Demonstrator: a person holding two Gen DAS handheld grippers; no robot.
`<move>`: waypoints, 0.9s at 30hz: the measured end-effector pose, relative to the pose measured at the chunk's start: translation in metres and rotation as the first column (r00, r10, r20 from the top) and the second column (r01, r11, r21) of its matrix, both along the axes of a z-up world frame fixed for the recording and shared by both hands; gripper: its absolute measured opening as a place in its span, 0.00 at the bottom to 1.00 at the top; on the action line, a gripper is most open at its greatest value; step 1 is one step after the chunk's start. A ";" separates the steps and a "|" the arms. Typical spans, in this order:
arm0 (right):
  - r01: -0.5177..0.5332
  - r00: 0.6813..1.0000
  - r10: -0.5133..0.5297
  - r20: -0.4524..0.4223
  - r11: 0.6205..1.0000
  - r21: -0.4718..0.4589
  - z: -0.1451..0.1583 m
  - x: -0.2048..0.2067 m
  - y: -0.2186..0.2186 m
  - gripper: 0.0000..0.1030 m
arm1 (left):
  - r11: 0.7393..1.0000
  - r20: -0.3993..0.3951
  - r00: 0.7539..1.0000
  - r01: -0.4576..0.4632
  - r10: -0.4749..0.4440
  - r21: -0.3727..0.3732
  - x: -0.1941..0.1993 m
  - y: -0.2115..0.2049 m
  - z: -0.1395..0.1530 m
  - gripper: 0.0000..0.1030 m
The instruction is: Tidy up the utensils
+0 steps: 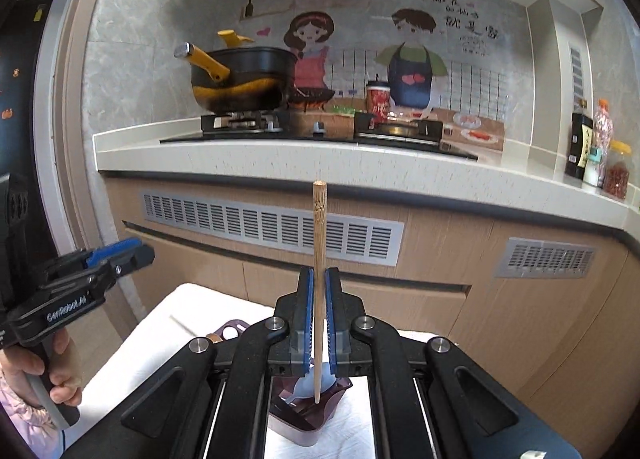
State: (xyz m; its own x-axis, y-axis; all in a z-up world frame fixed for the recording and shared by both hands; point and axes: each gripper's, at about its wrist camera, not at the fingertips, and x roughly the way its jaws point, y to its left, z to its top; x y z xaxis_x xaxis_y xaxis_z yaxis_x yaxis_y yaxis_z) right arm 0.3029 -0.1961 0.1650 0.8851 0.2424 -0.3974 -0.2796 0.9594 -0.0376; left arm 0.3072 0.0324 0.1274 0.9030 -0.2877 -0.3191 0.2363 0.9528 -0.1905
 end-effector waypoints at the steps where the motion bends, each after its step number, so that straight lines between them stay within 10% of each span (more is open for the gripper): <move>1: -0.001 1.000 0.001 -0.008 1.000 0.000 -0.004 0.003 0.000 0.05 | 1.000 -0.011 1.000 -0.004 0.004 0.002 -0.002 0.000 -0.007 0.27; 15: -0.041 0.946 0.032 -0.322 0.999 -0.022 -0.119 0.049 0.019 0.11 | 1.000 -0.259 0.966 -0.012 0.005 -0.026 -0.016 0.005 -0.099 0.31; 27: 0.039 0.961 -0.012 -0.278 0.995 0.092 -0.134 -0.043 -0.003 0.68 | 0.998 -0.242 0.968 -0.060 0.066 0.034 -0.086 -0.003 -0.115 0.68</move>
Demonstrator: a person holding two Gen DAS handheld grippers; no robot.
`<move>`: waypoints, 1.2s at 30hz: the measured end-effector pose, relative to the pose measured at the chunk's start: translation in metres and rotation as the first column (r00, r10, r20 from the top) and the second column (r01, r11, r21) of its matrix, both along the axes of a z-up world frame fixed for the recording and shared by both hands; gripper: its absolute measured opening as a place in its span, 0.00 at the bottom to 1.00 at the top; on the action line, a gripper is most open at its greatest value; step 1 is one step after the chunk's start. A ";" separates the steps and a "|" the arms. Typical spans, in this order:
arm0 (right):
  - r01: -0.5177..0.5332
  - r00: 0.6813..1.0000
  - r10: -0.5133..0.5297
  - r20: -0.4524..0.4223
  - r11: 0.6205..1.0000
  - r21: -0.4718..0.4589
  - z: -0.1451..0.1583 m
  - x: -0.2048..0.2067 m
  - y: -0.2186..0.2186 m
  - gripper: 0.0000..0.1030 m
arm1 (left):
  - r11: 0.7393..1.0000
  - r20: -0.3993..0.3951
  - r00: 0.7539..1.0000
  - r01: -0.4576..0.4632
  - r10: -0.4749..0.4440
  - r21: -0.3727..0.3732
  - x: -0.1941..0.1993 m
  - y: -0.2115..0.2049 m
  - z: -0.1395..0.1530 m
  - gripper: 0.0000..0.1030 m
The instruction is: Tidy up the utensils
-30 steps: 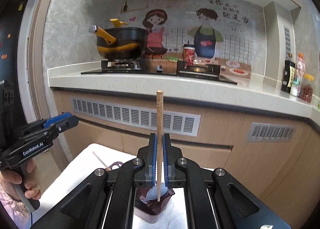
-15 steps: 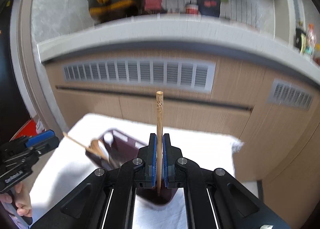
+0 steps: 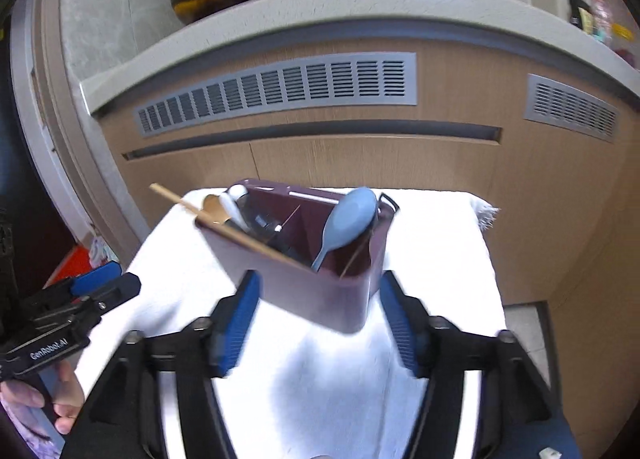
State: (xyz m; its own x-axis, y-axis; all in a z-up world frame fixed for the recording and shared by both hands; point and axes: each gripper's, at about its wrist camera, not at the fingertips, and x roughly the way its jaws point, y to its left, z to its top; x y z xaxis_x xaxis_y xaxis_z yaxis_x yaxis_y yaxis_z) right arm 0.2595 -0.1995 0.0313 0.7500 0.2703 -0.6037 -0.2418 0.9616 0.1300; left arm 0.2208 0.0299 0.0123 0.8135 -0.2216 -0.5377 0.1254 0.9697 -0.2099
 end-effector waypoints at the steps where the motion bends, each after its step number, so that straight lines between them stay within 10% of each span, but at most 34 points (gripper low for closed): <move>1: 0.017 1.000 -0.017 0.019 1.000 0.005 0.002 -0.011 -0.002 0.77 | 1.000 0.014 1.000 -0.005 0.005 0.015 -0.010 -0.002 0.001 0.72; 7: 0.083 0.985 -0.071 0.157 0.994 -0.071 -0.001 -0.079 -0.003 1.00 | 0.995 0.084 0.996 -0.039 0.032 0.087 -0.069 -0.020 0.006 0.90; 36: 0.180 0.967 -0.158 0.199 0.979 -0.098 -0.005 -0.157 -0.021 1.00 | 0.984 0.144 0.988 -0.084 0.061 0.160 -0.132 -0.043 0.016 1.00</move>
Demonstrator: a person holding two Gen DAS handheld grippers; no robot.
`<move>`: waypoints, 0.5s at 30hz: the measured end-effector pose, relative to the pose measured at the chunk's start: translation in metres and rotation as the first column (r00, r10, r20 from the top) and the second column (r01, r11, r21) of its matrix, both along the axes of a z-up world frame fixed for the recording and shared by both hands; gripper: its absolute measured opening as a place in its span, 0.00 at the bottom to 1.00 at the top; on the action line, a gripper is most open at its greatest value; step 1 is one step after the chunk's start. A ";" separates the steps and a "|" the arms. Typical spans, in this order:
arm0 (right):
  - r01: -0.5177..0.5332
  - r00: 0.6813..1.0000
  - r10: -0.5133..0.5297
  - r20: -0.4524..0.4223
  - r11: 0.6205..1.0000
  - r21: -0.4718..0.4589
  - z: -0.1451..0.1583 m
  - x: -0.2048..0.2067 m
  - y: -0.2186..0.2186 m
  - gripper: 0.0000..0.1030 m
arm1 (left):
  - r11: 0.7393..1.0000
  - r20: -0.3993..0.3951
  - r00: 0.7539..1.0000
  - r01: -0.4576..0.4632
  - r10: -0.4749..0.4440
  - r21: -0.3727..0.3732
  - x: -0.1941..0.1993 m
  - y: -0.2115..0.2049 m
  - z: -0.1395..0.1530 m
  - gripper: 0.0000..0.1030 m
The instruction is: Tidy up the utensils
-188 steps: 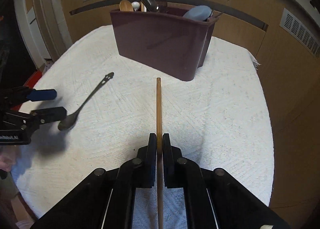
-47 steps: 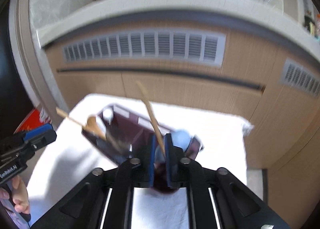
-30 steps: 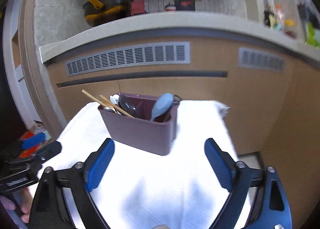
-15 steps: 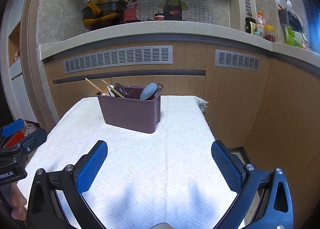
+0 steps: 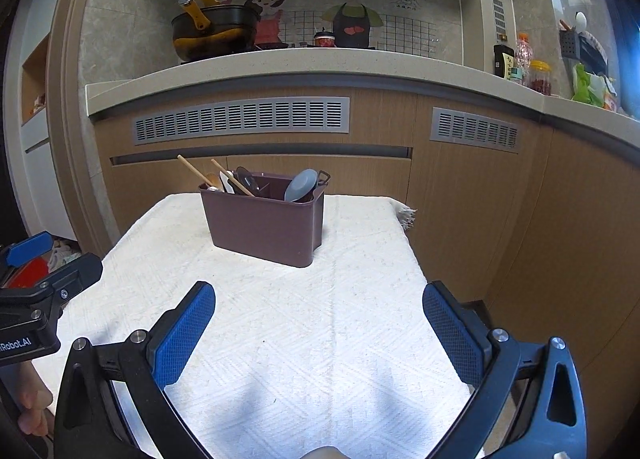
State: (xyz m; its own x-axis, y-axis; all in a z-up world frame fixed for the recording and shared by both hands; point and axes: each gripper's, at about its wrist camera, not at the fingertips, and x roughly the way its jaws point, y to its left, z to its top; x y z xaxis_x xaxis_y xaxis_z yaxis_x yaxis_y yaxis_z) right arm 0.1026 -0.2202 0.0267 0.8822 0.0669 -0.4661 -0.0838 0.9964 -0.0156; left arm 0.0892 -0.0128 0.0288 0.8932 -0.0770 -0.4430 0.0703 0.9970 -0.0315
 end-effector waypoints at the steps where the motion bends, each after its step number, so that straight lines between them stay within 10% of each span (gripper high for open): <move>1: -0.001 1.000 0.001 -0.002 1.000 0.000 0.000 0.001 0.000 1.00 | 1.000 0.000 1.000 0.000 0.000 0.000 0.000 0.000 0.000 1.00; 15: -0.007 1.000 0.008 -0.014 1.000 0.005 -0.001 0.002 -0.001 1.00 | 1.000 -0.015 1.000 0.014 -0.014 0.008 0.003 -0.002 -0.002 1.00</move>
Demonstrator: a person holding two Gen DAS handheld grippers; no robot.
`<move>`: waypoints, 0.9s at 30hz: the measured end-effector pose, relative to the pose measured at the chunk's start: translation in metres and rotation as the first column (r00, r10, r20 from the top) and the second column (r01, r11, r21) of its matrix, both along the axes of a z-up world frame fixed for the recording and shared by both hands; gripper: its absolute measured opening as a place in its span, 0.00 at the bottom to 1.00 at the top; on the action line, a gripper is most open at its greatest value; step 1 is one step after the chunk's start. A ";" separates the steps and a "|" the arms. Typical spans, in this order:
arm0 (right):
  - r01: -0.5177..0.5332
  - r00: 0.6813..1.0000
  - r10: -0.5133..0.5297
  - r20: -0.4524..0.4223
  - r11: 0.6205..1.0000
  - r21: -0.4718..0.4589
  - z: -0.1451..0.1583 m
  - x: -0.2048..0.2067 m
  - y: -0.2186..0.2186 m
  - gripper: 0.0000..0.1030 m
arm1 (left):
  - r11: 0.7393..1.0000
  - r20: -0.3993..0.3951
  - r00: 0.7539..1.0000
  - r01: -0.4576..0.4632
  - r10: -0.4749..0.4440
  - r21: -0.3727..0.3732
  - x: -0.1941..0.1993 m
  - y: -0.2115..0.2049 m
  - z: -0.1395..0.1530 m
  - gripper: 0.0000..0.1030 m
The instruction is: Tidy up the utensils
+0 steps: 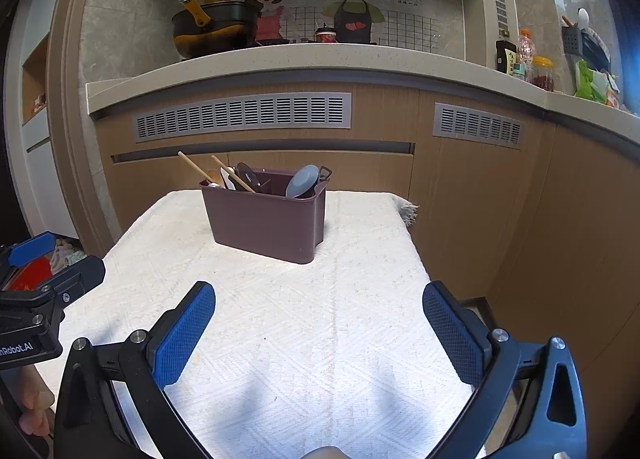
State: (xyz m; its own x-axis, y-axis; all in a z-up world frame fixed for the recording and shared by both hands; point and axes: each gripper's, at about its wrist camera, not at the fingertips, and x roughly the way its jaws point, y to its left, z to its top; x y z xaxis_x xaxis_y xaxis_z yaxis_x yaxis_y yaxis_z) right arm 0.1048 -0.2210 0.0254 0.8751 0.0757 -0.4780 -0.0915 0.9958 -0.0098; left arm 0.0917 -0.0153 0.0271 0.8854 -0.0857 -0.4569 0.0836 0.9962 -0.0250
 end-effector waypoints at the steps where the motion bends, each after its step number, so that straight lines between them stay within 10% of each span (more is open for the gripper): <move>1: 0.001 1.000 -0.001 0.001 1.000 -0.001 0.000 0.000 0.000 1.00 | 1.000 0.000 1.000 0.001 -0.001 0.001 0.000 -0.001 0.000 1.00; 27: 0.001 1.000 -0.001 0.001 1.000 -0.001 0.000 -0.001 -0.001 1.00 | 1.000 -0.004 1.000 -0.004 0.005 0.005 -0.001 -0.003 -0.002 1.00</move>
State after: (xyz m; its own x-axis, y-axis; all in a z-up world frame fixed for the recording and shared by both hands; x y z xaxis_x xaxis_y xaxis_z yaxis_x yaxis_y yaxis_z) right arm 0.1038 -0.2218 0.0258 0.8759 0.0740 -0.4768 -0.0901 0.9959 -0.0109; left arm 0.0908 -0.0179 0.0247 0.8840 -0.0796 -0.4607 0.0790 0.9967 -0.0207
